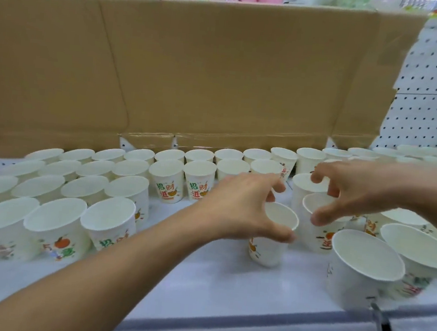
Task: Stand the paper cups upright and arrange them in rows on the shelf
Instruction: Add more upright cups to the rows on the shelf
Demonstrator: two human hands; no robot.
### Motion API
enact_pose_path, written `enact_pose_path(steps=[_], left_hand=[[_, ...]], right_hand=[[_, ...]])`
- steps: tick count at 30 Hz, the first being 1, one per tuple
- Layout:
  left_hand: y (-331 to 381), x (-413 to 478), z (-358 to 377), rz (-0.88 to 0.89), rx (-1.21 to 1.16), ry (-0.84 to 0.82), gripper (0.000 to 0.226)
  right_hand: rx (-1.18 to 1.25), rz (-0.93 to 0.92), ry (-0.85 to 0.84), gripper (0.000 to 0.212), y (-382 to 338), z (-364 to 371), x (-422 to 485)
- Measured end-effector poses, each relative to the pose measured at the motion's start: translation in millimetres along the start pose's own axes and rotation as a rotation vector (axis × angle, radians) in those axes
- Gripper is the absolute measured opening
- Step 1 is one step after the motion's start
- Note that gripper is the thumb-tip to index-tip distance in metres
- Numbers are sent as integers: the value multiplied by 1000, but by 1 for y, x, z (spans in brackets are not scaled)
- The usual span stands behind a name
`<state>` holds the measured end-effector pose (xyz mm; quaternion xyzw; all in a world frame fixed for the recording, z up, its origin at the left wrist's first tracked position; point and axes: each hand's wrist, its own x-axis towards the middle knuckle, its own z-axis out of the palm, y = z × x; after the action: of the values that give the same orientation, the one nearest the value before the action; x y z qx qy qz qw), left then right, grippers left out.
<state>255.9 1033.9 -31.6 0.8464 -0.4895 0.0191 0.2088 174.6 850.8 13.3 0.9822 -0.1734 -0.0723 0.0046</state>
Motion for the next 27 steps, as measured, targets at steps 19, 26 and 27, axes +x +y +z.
enact_pose_path(steps=[19, 26, 27], left_hand=[[-103, -25, -66, -343, 520, 4, 84], [-107, -38, -93, -276, 197, -167, 71], [-108, -38, -94, -268, 194, -199, 67]], right_hand=[[64, -269, 186, 67, -139, -4, 31], [118, -296, 71, 79, -127, -4, 33], [137, -308, 52, 78, -126, -4, 34]])
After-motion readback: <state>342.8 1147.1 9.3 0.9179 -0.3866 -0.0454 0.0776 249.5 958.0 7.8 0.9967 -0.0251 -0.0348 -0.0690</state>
